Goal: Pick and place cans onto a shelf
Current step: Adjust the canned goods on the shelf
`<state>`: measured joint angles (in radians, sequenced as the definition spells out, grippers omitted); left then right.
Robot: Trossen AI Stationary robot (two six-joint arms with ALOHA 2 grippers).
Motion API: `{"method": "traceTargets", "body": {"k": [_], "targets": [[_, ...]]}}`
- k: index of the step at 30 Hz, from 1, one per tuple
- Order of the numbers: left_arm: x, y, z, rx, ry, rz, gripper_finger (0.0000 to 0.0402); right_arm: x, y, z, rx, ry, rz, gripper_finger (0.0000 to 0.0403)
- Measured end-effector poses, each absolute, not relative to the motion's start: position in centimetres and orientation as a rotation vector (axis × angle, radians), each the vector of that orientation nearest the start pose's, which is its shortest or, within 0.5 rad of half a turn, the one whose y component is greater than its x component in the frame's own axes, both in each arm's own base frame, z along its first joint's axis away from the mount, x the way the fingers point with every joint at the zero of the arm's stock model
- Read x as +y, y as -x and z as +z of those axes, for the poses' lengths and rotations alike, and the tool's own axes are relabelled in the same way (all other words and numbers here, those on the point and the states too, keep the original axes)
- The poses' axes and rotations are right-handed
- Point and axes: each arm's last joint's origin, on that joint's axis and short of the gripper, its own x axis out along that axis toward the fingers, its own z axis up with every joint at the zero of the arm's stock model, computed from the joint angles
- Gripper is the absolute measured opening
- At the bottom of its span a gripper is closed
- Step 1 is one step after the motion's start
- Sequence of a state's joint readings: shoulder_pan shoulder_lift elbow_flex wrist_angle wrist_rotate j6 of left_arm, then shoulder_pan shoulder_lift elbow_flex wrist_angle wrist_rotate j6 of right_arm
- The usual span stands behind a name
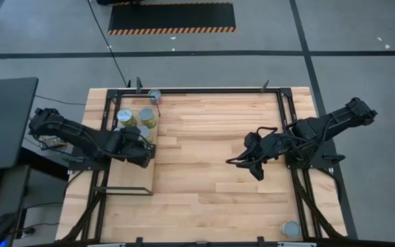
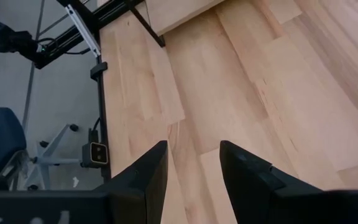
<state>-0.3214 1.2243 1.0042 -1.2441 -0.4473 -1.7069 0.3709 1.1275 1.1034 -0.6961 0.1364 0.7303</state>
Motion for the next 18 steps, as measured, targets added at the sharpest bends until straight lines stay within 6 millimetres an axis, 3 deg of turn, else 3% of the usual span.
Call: {"method": "traceTargets", "body": {"k": [8, 18], "targets": [[-5.0, -19.3, 24.4, 0.921, 0.84, 1.172, 0.0001, 7.8, -21.2, 33.3, 0.733, -0.526, -0.04, 0.0154], [-5.4, -19.3, 24.5, 0.953, 0.866, 1.129, 0.0001, 7.8, -21.3, 33.4, 0.728, -0.541, -0.039, 0.0154]]}}
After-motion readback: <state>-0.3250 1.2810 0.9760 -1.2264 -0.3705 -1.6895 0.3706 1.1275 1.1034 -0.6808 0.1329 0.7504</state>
